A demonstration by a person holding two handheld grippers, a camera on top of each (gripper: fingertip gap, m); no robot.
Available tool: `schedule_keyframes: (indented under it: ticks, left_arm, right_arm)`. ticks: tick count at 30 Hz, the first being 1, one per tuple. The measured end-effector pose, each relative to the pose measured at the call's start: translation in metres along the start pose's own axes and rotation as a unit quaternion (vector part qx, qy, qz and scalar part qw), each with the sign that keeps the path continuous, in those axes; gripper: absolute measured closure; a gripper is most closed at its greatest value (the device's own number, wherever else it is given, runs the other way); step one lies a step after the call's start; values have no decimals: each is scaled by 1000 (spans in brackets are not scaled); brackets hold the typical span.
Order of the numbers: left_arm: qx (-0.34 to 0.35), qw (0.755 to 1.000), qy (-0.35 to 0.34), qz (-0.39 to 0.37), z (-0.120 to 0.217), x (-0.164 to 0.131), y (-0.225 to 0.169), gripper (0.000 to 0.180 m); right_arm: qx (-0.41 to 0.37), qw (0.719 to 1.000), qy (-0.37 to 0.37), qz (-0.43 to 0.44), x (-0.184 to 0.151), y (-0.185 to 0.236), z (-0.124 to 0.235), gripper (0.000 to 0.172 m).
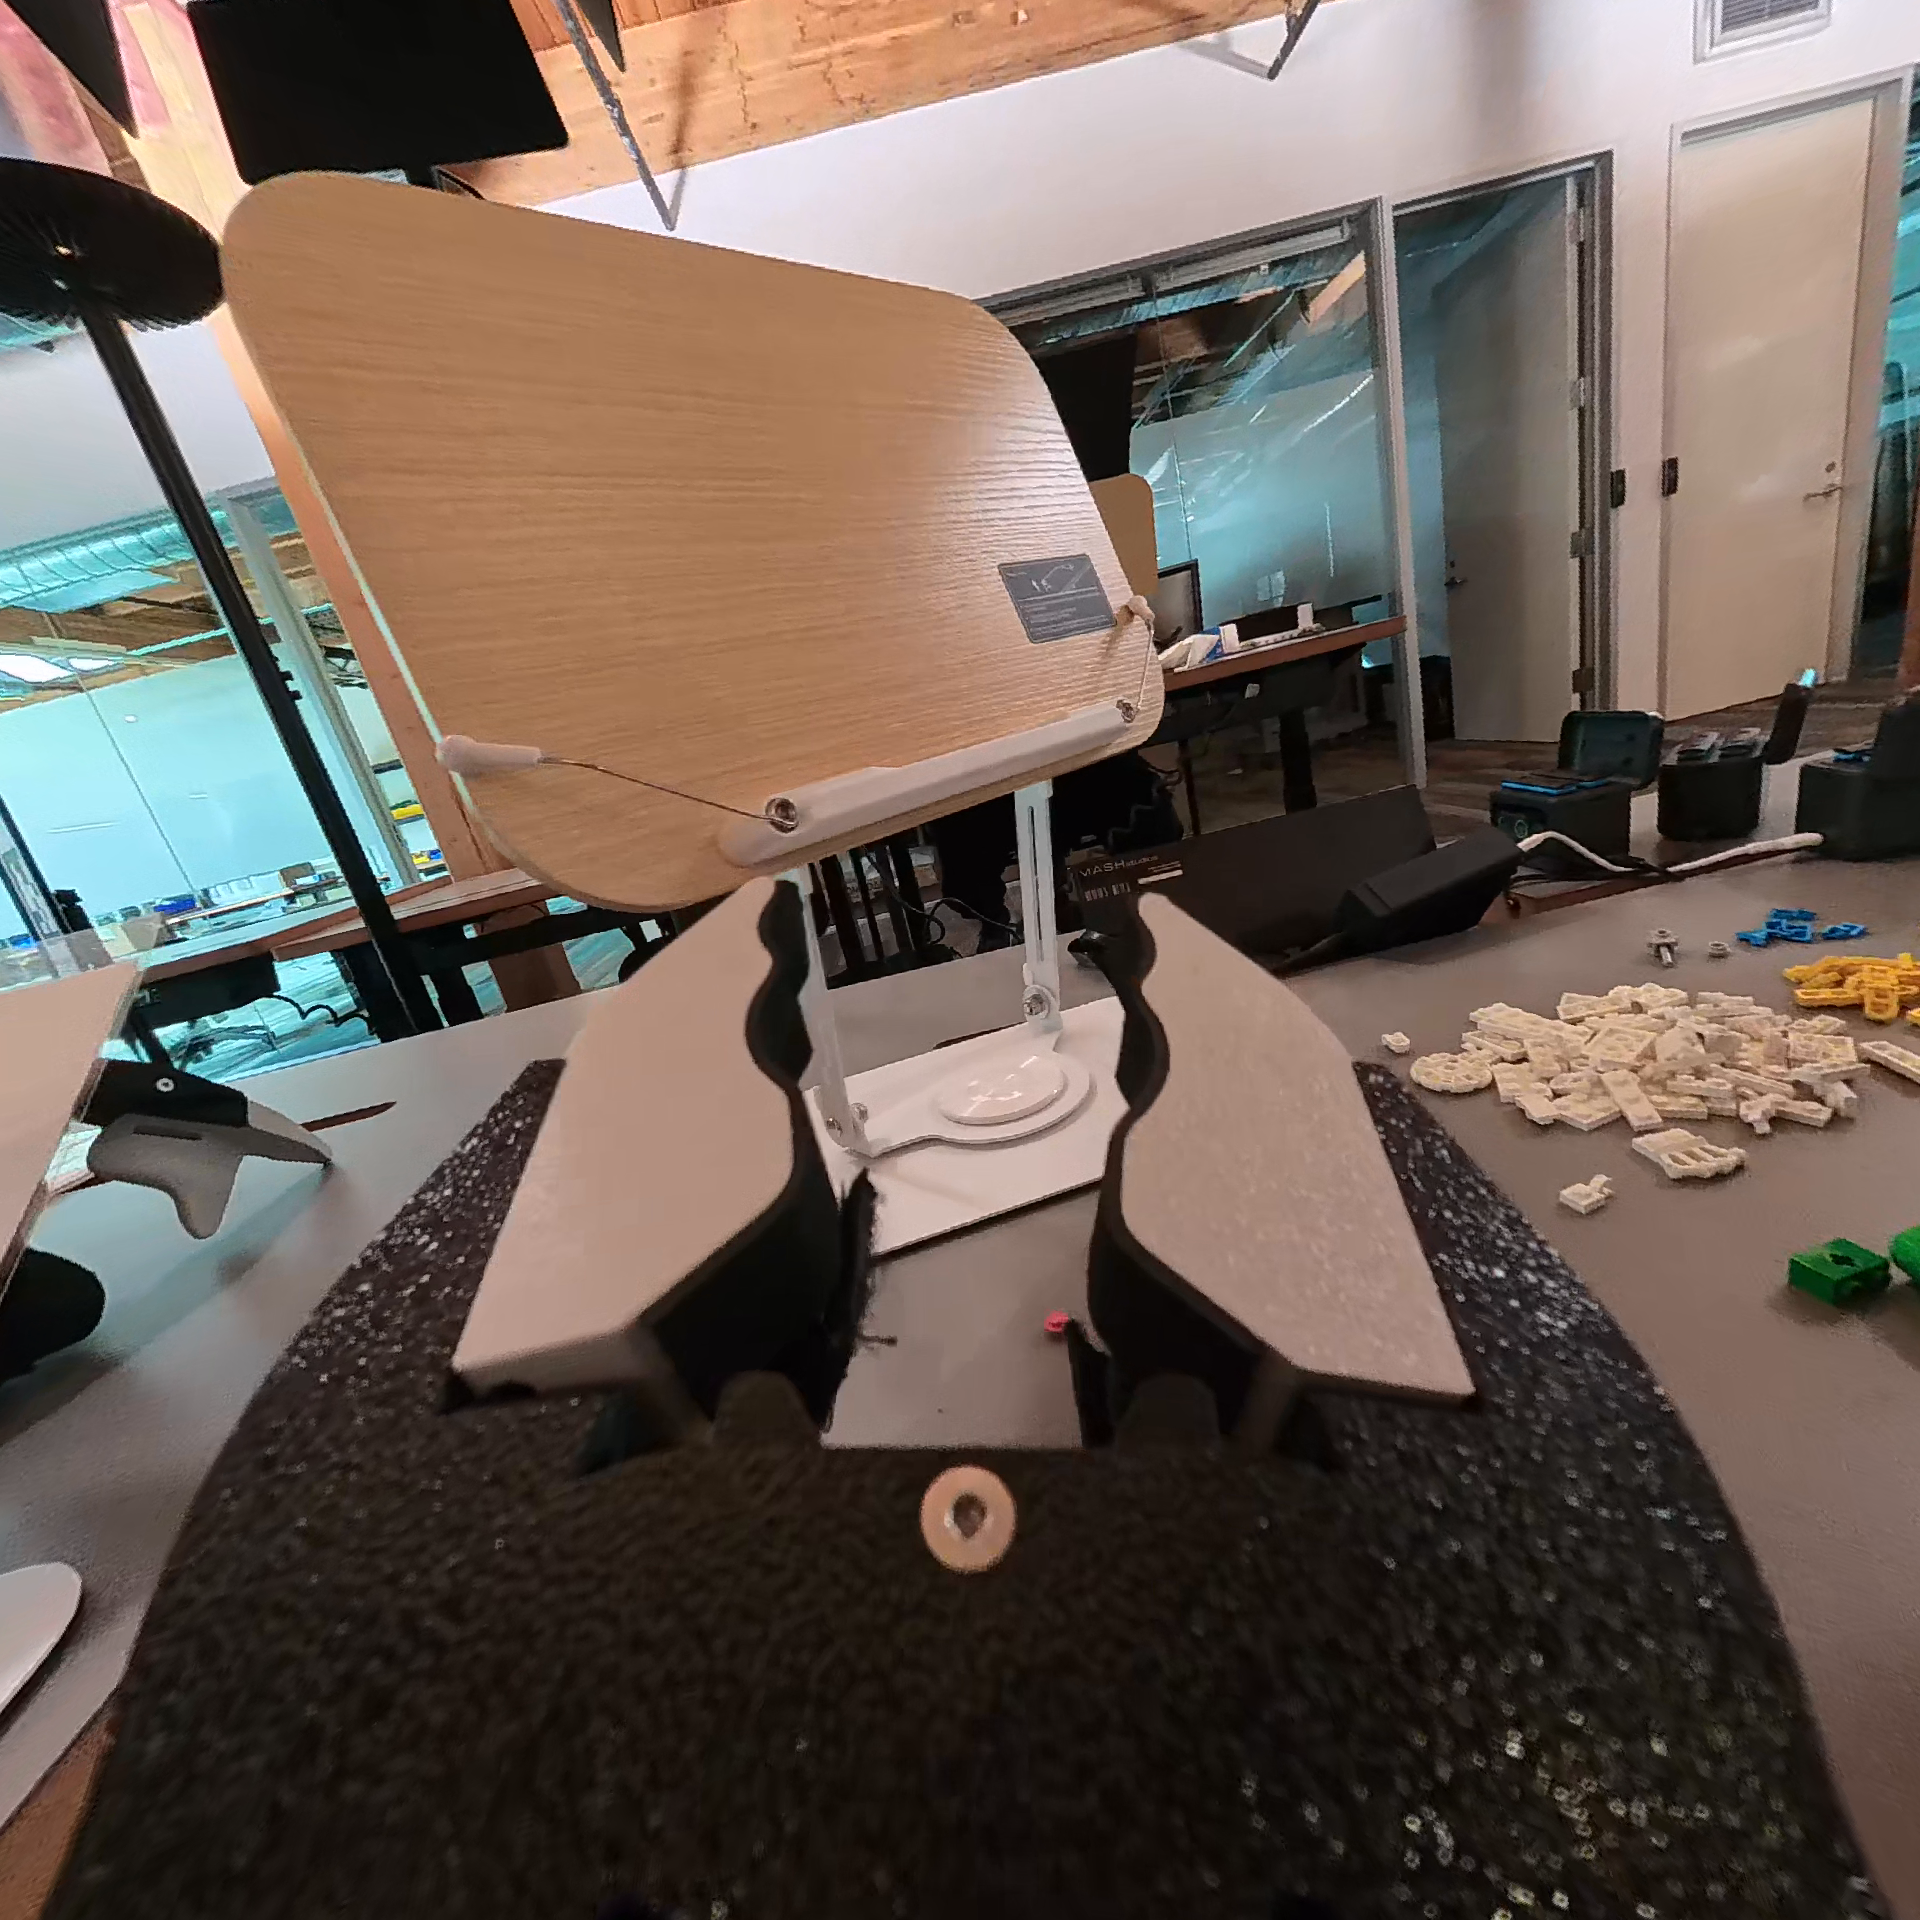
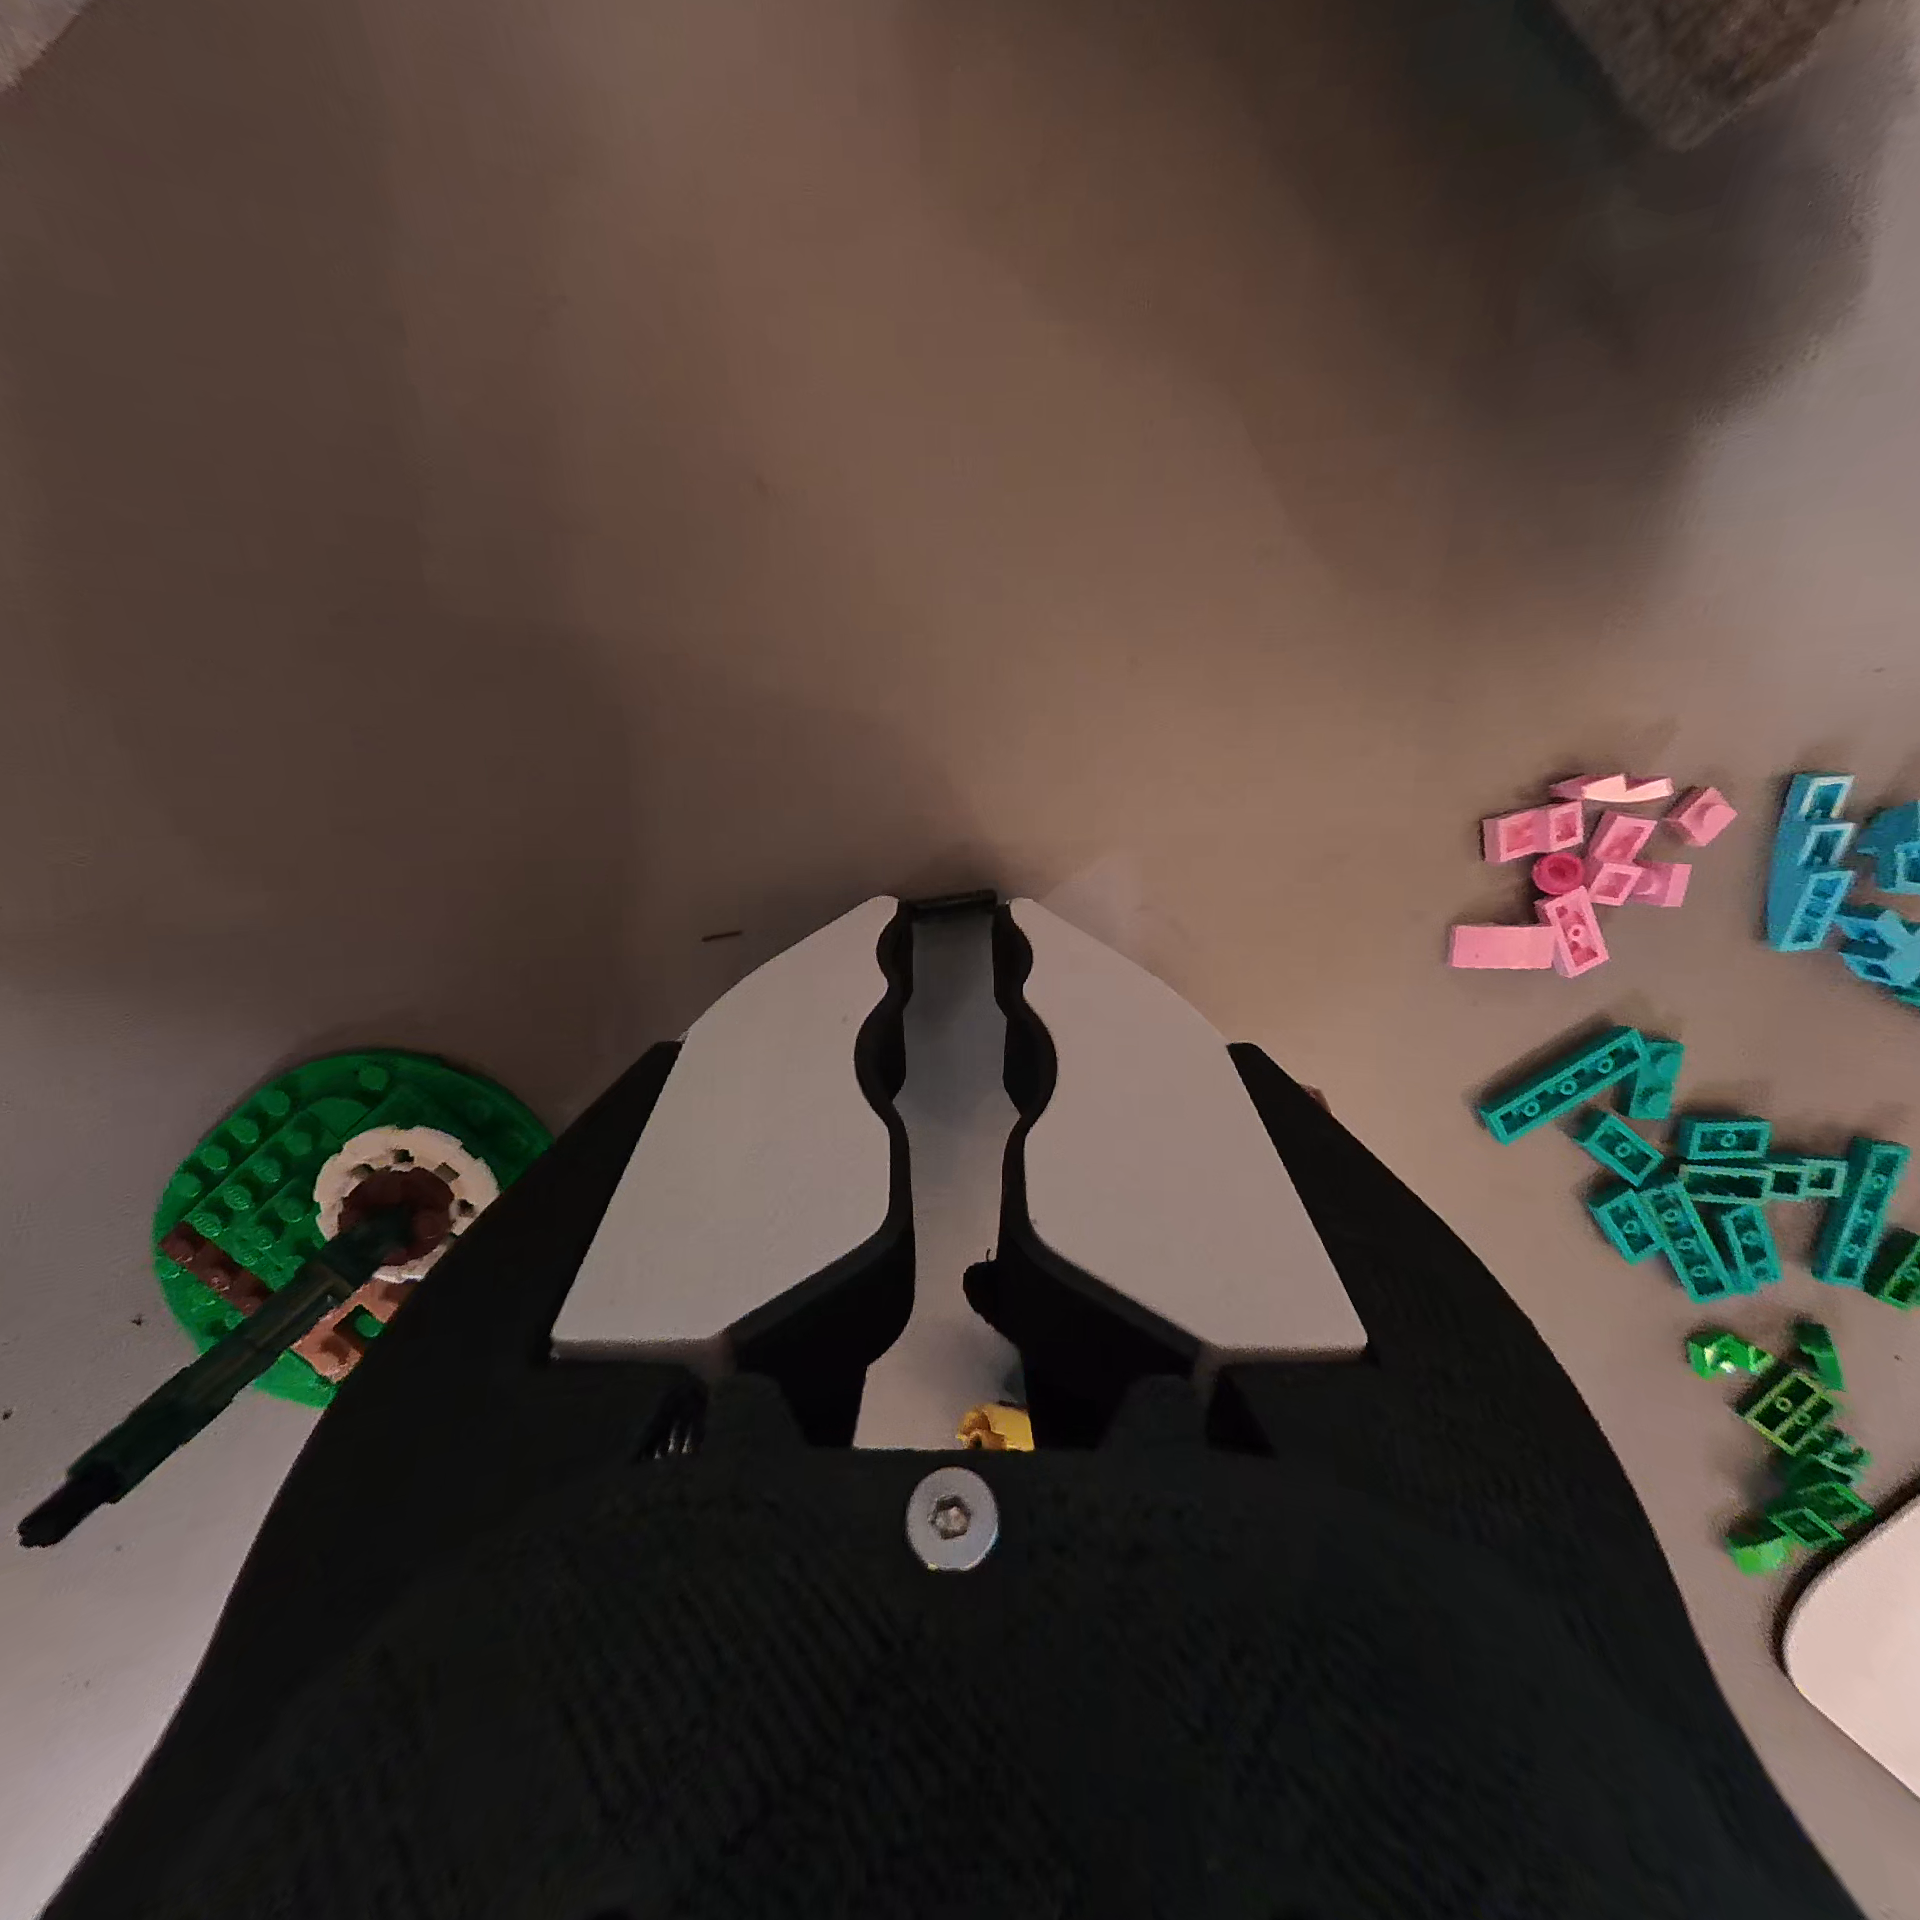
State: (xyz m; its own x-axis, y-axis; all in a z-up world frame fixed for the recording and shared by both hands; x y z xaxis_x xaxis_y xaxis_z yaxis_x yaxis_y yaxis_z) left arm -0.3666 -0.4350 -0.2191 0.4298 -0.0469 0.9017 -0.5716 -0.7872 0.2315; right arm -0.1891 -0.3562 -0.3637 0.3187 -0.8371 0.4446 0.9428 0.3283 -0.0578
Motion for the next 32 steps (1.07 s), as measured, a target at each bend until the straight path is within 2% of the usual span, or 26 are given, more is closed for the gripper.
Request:
schedule_keyframes:
  ticks: [3,5,6,9,13,16,19,20,21,23,25,27,29,30,32]
  left_arm:
    - [-10,1000,4,-7,0,-1,-5,124]
    - [-19,1000,3,-7,-1,-2,-10,124]
    - [-24,1000,6,-7,-1,-3,-13,124]
    - [-35,999,15,-6,-3,-4,-22,120]
    - [-60,997,32,39,-7,-2,-45,112]
    - [-93,994,44,32,-9,-3,-68,111]
    - [-137,988,64,11,-8,-7,-88,115]
    - [-177,980,88,15,-5,-12,-99,121]
    - [-225,966,125,22,0,-19,-110,122]
    - [-270,937,219,35,11,-38,-117,121]
    - [-303,908,287,44,25,-50,-122,134]
    - [-330,887,324,2,35,-58,-125,148]
    - [-350,875,326,-73,39,-61,-126,164]
    - [-350,871,333,-92,38,-63,-125,168]
    - [-346,859,370,-78,35,-68,-127,161]
  right_arm:
    - [-26,1000,8,3,-7,-8,7,158]
    - [-60,998,-6,-15,-10,-17,24,158]
    - [-85,996,-19,-30,-14,-22,37,172]
    - [-185,980,-30,-62,-39,-33,92,172]
    - [-290,946,-43,-139,-86,-12,162,172]
    - [-340,918,-55,-199,-114,20,190,172]
    - [-381,893,-52,-233,-130,48,195,172]
    - [-395,885,-50,-240,-135,56,194,172]
    - [-409,877,-51,-247,-138,63,193,171]
    - [-438,856,-73,-266,-141,76,188,171]
    - [-458,835,-107,-286,-140,88,180,170]
    - [-476,816,-135,-298,-140,101,172,170]
    - [-492,801,-150,-305,-141,113,166,170]
    - [-500,794,-157,-309,-142,118,164,169]
    - [-517,776,-180,-315,-142,126,162,169]
Point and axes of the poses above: each gripper's, where its closed fingertips meet, z back along the fingers, x out of its top, y = z × x across the jaws, the point moved 1 cm from there along z, back along the fingers, and after that the axes turned 6 degrees about -y, right-handed, at the moved point
